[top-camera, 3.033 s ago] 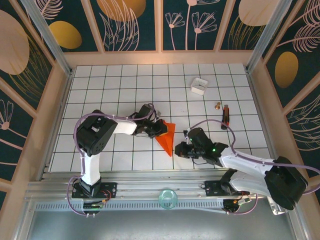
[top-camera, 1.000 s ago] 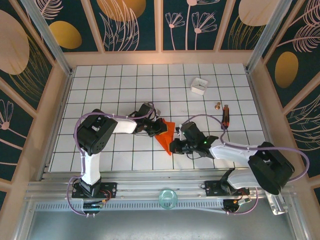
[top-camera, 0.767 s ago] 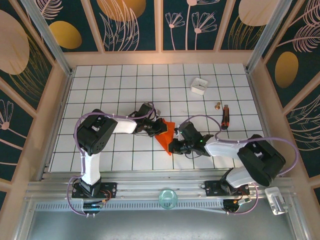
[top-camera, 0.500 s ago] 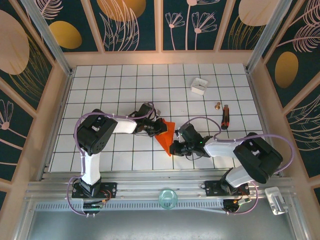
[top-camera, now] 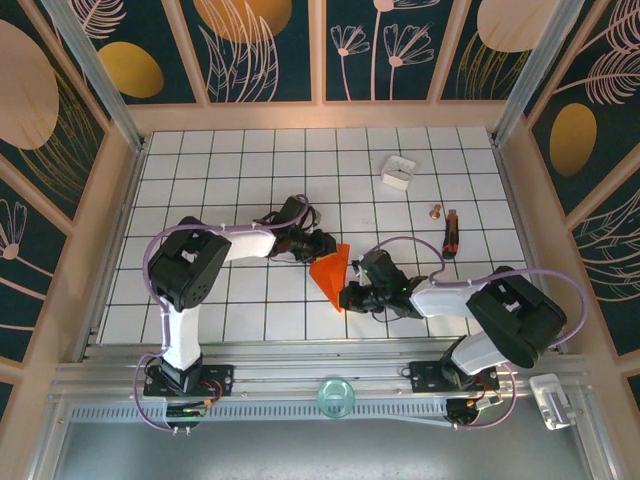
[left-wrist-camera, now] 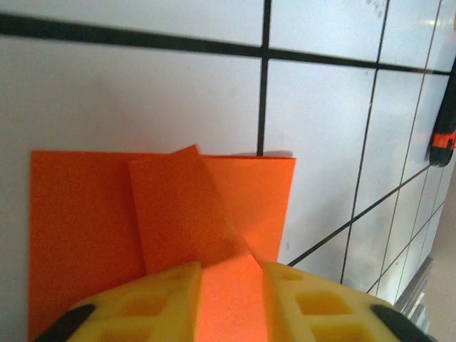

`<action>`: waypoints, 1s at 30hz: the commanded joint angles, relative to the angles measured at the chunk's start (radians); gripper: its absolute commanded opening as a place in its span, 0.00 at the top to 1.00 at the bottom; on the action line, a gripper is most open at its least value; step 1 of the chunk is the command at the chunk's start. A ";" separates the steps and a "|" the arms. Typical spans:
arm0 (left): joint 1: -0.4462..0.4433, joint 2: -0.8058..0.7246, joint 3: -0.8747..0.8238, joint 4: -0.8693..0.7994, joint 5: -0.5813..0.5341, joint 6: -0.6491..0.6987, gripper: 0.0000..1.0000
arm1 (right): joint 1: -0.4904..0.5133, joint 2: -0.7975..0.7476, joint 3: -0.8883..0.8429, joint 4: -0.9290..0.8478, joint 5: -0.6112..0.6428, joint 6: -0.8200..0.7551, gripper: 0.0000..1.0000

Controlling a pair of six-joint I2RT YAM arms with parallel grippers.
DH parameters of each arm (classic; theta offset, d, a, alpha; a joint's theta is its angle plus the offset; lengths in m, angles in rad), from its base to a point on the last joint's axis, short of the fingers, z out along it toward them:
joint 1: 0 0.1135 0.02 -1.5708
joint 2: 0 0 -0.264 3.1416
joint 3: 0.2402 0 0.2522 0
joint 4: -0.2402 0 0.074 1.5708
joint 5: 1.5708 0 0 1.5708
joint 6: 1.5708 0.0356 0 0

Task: Fold a paper plane with a square sheet of paper (pick it up from the middle)
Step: Perform the fourth fold on the wing at the bottom-center of the table.

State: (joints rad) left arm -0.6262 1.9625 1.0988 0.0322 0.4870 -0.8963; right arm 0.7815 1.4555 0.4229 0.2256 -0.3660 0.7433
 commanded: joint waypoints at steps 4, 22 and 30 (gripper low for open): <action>-0.003 -0.165 -0.047 -0.019 -0.010 -0.035 0.65 | -0.001 0.033 -0.067 -0.178 0.088 0.035 1.00; -0.151 -0.188 -0.333 0.265 0.095 -0.257 1.00 | -0.001 0.041 -0.061 -0.191 0.108 0.037 1.00; -0.156 -0.156 -0.331 0.253 0.092 -0.263 1.00 | -0.001 0.038 -0.058 -0.203 0.114 0.033 1.00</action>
State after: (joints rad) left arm -0.7784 1.7905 0.7738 0.2623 0.5682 -1.1316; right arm 0.7815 1.4528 0.4141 0.2390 -0.3603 0.7692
